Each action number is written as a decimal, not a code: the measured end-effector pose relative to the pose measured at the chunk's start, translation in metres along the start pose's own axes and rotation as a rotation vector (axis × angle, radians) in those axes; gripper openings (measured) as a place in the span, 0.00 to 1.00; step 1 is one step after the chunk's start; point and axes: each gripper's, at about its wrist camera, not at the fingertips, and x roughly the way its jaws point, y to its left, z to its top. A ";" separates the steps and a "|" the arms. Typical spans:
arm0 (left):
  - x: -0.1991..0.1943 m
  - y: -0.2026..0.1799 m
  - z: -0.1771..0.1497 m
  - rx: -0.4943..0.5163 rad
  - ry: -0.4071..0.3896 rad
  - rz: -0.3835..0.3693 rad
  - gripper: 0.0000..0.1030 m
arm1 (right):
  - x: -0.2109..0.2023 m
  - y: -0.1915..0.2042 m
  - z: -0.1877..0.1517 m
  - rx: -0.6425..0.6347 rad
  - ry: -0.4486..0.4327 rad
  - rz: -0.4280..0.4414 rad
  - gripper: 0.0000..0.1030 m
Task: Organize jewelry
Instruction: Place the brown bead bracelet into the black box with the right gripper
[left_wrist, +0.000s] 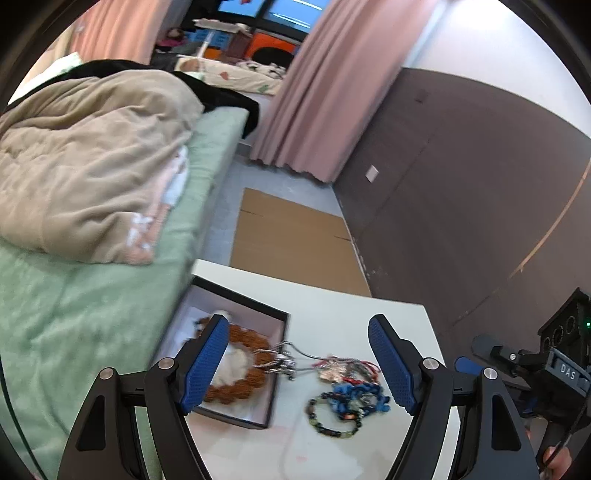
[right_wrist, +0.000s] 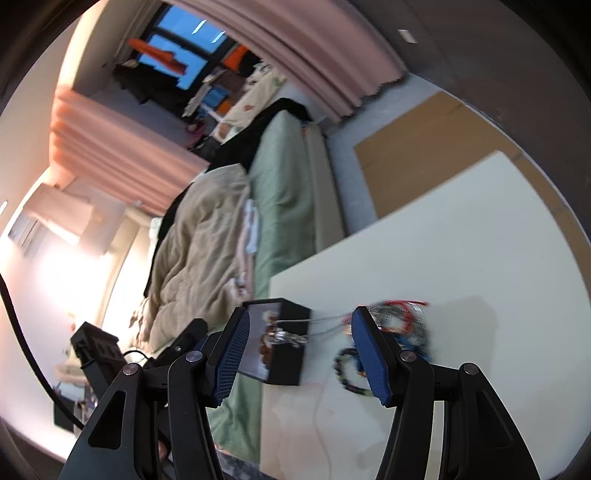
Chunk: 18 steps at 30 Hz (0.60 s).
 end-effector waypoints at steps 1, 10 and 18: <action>0.003 -0.006 -0.002 0.012 0.007 -0.004 0.76 | -0.003 -0.006 -0.001 0.013 -0.005 -0.007 0.57; 0.042 -0.042 -0.021 0.180 0.107 0.103 0.71 | -0.017 -0.050 -0.002 0.107 -0.020 -0.077 0.57; 0.064 -0.039 -0.034 0.314 0.159 0.266 0.70 | -0.015 -0.060 0.004 0.120 -0.007 -0.087 0.57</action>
